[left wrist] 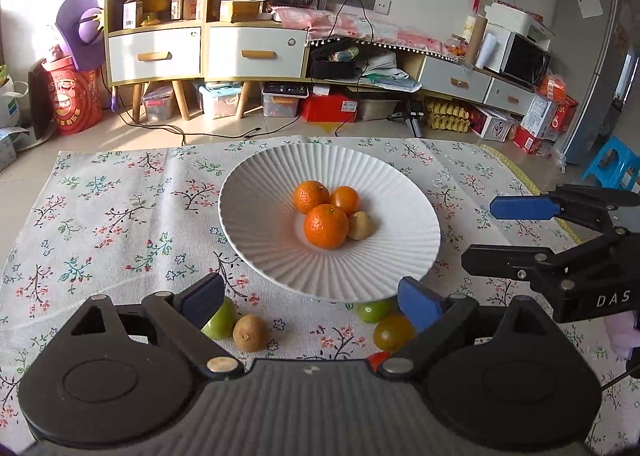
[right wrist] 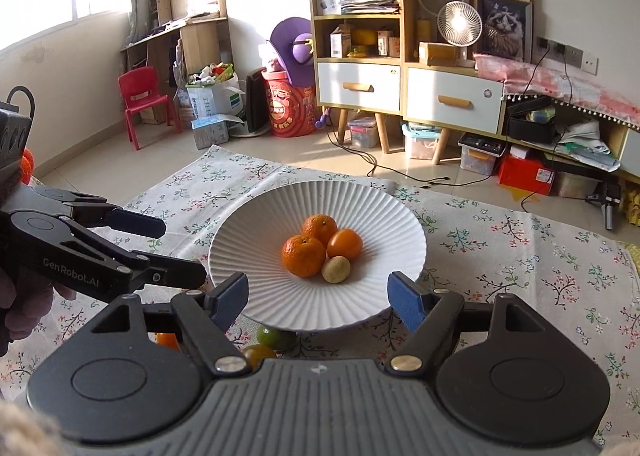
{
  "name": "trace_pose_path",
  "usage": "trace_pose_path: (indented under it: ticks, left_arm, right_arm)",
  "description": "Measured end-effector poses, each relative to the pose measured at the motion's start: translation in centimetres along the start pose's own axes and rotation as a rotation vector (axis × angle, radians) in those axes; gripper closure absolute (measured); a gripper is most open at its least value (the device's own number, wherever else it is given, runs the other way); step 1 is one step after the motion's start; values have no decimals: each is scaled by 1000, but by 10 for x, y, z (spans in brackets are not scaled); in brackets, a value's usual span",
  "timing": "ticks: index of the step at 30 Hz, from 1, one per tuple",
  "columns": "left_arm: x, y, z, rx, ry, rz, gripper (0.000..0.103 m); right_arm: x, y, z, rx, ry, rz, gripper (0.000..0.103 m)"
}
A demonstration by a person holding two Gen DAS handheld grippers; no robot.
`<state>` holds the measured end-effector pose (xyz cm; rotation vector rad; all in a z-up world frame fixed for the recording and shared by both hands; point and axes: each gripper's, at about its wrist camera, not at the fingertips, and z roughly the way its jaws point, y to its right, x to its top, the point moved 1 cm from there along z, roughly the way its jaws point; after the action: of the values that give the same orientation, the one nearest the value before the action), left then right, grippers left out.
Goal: Organize fruits
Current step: 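Withdraw both tools from the bowl toward the remaining fruits, then grasp the red tomato with the left gripper while the right gripper grasps a green lime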
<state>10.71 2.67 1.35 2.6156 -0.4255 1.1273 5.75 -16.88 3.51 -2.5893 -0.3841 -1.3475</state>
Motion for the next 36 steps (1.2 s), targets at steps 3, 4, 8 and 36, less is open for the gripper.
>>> trace_pose_path:
  ticks: [3,4,8,36]
  left_arm:
    - [-8,2,-2,11,-16,6,13]
    - [-11,2,-4,17,-20,5,12]
    - [-27,4,-10,15,-31,17,6]
    - [-105,35,-22,-197,-141,38,20]
  right_arm:
    - [-4,-5,-4,4,-1,-22,24]
    - [-5,-7,-5,4,0,-26,23]
    - [-10,-10,-10,21,4,-16,15]
    - [-72,-37,-13,82,-119,-18,1]
